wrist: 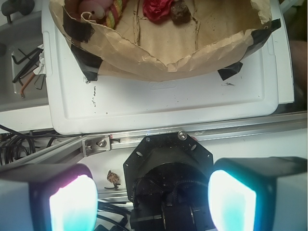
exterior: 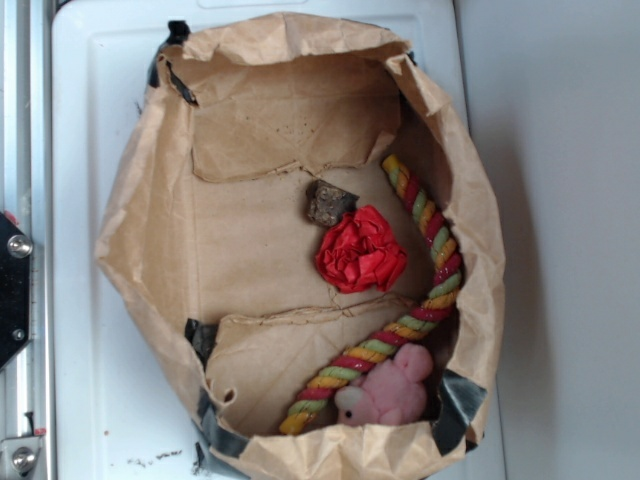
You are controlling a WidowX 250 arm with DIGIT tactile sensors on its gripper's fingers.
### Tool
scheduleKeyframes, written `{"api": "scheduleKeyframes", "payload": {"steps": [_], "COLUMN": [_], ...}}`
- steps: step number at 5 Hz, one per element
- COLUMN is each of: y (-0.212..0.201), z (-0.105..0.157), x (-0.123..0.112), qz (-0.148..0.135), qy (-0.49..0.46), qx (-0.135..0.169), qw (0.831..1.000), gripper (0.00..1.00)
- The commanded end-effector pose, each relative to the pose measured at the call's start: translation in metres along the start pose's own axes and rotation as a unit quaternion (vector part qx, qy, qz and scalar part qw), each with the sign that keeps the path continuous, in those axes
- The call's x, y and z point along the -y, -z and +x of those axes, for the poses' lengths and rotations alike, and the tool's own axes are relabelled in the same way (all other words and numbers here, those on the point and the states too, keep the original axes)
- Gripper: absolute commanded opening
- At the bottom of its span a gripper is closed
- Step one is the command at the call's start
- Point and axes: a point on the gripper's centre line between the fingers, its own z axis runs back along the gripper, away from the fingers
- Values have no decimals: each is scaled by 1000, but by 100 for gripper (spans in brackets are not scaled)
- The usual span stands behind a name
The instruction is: Grab the rock.
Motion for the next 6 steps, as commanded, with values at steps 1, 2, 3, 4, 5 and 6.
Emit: {"api": "scheduleKeyframes", "payload": {"steps": [1, 2, 3, 4, 5, 6], "y": [0, 3, 5, 5, 5, 5], "z": [0, 24, 31, 31, 31, 31], "x": [0, 1, 1, 1, 1, 1], "qz": [0, -1, -2, -2, -2, -2], "qy": [0, -18, -17, -17, -17, -17], "qx": [0, 4, -1, -1, -1, -1], "qw": [1000, 1000, 1000, 1000, 1000, 1000], "gripper": [100, 100, 100, 100, 100, 100]}}
